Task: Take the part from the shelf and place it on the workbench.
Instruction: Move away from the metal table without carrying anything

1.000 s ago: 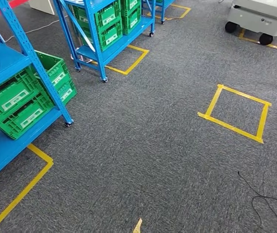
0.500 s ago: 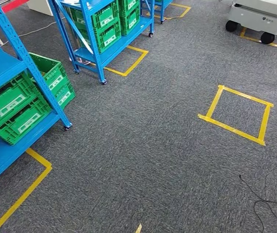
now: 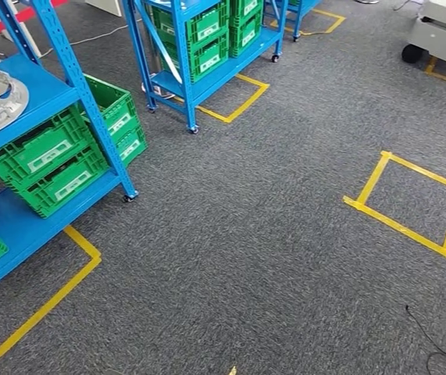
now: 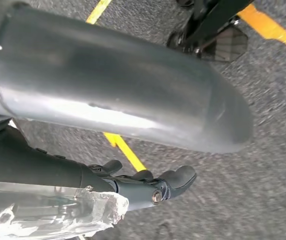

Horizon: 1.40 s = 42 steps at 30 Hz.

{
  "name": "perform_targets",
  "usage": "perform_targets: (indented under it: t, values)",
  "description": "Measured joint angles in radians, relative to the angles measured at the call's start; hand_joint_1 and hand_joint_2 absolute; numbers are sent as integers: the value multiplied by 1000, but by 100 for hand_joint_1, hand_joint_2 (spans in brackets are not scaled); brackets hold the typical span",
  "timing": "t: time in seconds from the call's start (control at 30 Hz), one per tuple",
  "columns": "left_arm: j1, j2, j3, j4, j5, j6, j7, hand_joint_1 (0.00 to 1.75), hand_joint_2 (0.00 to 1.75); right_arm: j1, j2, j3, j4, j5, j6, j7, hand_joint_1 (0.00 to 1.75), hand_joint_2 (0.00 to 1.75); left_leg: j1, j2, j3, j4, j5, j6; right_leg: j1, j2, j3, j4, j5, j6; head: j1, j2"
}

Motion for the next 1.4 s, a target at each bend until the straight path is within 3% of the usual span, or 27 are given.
perform_targets:
  t: [0.03, 0.1, 0.17, 0.23, 0.27, 0.3, 0.33, 0.4, 0.47, 0.53, 0.6, 0.67, 0.7, 0.73, 0.8, 0.83, 0.87, 0.9, 0.97, 1.03, 1.1, 1.13, 1.2, 1.23, 1.3, 1.37, 1.4]
  values:
    - [0, 0, 0, 0, 0, 0, 0, 0, 0, 0, 0, 0, 0, 0, 0, 0, 0, 0, 1, -9, -3, 0, 1, -5, 0, 7, 7, -9, -4, -4, -1, 0]
    - [4, -1, 0, 0, 0, 1, 0, 0, 0, 0, 0, 0, 0, 0, 1, 0, 0, 0, 5, -19, -6, 1, 1, -16, 1, -10, 13, -16, -1, -12, -1, 0]
    - [5, -1, 1, 0, 0, 2, 0, 0, 0, 0, 0, 0, 0, 0, 1, 0, 0, 0, 4, 13, -22, 38, -27, -28, -1, -32, 20, -25, 1, -24, -4, 0]
    - [1, -1, 1, 0, 0, 3, 0, 0, 0, 1, -1, -1, 0, 0, 1, 0, 0, 0, 6, 55, -79, 153, -87, -38, -1, -60, 25, -30, -2, -33, -9, 0]
    - [0, -1, 1, 0, 0, 3, 0, 0, 0, 1, -1, -1, 0, 1, 1, 0, 0, 0, 8, 63, -115, 222, -115, -42, 0, -74, 26, -29, -4, -35, -10, 0]
    - [1, -2, 1, 0, 0, 3, 0, 0, 0, 1, -1, -1, 0, 2, 1, 0, 0, 0, 11, 67, -140, 271, -128, -45, 0, -86, 28, -29, -7, -36, -10, 0]
    - [3, -2, 2, 0, -1, 4, 0, 0, 0, 1, -1, -1, 0, 2, 1, 0, 0, 0, 12, 68, -149, 286, -120, -47, 0, -97, 31, -29, -9, -36, -10, 0]
    - [6, -2, 2, 0, -3, 4, 0, 0, 0, 0, -1, -1, 0, 4, 2, 0, 0, 0, 13, 80, -107, 200, -54, -44, 0, -118, 41, -29, -16, -33, -10, 0]
    - [5, -2, 4, 0, -6, 4, -1, 0, 0, -1, -1, -1, 0, 5, 2, 0, 0, 0, 7, 116, -39, 66, 2, -34, 3, -136, 50, -28, -25, -26, -11, 0]
    - [1, -2, 6, 0, -8, 5, -3, 0, 0, -2, -1, -1, 0, 6, 2, 0, 0, 0, -1, 138, -11, 9, 8, -22, 8, -155, 54, -28, -34, -15, -10, 0]
    - [3, -2, 9, 0, -9, 6, -4, 0, 0, -5, -1, -1, 0, 6, 2, 0, 0, 0, -1, 123, -11, 2, 6, -11, 7, -168, 61, -30, -39, -3, -10, 0]
    - [7, -3, 10, 0, -10, 7, -4, 0, 0, -9, -1, -1, 0, 8, 2, 0, 0, 0, 4, 104, -6, -7, 11, 0, 4, -137, 54, -2, -63, 6, -7, 0]
    - [6, -3, 11, 0, -11, 7, -4, 0, 0, -9, -1, -2, 0, 8, 2, 0, 0, 0, 7, 94, -3, -11, 13, 4, 2, -111, 33, 42, -88, 10, -5, 0]
    - [5, -4, 11, 0, -11, 7, -4, 0, 0, -8, -1, -2, 0, 9, 2, 0, 0, 0, 7, 84, -3, -12, 13, 6, 1, -88, 3, 106, -118, 12, -3, 0]
    - [3, -6, 11, 0, -14, 8, -4, 0, 0, -4, -2, -5, 0, 10, 3, 0, 0, 0, 6, 59, -2, -12, 12, 9, 1, -72, -68, 234, -161, 15, -1, 0]
    - [3, -6, 11, 0, -15, 8, -4, 0, 0, -3, -2, -6, 0, 11, 3, 0, 0, 0, 6, 46, 0, -11, 11, 9, 2, -70, -89, 259, -156, 16, -1, 0]
    - [4, -6, 12, 0, -16, 8, -4, 0, 0, -3, -3, -7, 0, 12, 3, 0, 0, 0, 7, 33, 3, -11, 10, 8, 1, -68, -91, 245, -130, 15, 0, 0]
    - [4, -6, 12, 0, -16, 8, -4, 0, 0, -3, -4, -8, 0, 12, 3, 0, 0, 0, 7, 19, 7, -11, 8, 5, 0, -63, -74, 191, -87, 15, -1, 0]
    - [4, -7, 12, 0, -17, 8, -4, 0, 0, -3, -5, -8, 0, 13, 3, 0, 0, 0, 8, -8, 11, -9, 3, -2, -6, -21, -19, 55, -18, 13, -1, 0]
    - [2, -8, 12, 0, -18, 8, -4, 0, 0, -3, -5, -9, 0, 13, 3, 0, 0, 0, 9, -33, 7, -6, 3, -13, -9, 13, 14, -10, -2, 8, -1, 0]
    - [5, -7, 13, 0, -18, 9, -4, 0, 0, -3, -5, -11, 0, 14, 4, 1, 0, 0, 12, -53, 0, -6, 7, -25, -7, 1, 20, -15, -3, -1, -2, 0]
    - [8, -7, 13, 0, -18, 10, -4, 0, 0, -4, -5, -11, 0, 15, 4, 1, 0, 0, 12, -43, -3, -3, 3, -30, -7, -10, 21, -17, -2, -6, -2, 0]
    - [8, -6, 15, 0, -18, 12, -4, 0, 0, -4, -5, -12, 0, 15, 4, 0, 0, 0, 11, 10, -29, 52, -33, -40, -8, -37, 25, -23, -1, -18, -9, 0]
    - [6, -6, 15, 0, -18, 12, -4, 0, 0, -3, -5, -13, 0, 15, 4, 0, 0, 0, 11, 42, -57, 110, -65, -44, -6, -53, 26, -24, -2, -23, -13, 0]
    - [2, -6, 15, 0, -18, 12, -4, 0, 0, 0, -5, -15, 0, 15, 4, 0, 0, 0, 13, 67, -125, 244, -121, -49, -2, -85, 27, -24, -6, -29, -17, 0]
    - [5, -6, 15, 0, -19, 12, -4, 0, 0, -1, -5, -16, 0, 16, 4, 0, 0, 0, 14, 71, -142, 278, -111, -48, 1, -114, 30, -24, -9, -31, -17, 0]
    - [7, -6, 15, 0, -21, 12, -4, 0, 0, -3, -5, -16, 0, 17, 4, 0, 0, 0, 13, 76, -121, 237, -79, -45, 3, -126, 34, -24, -12, -31, -17, 0]
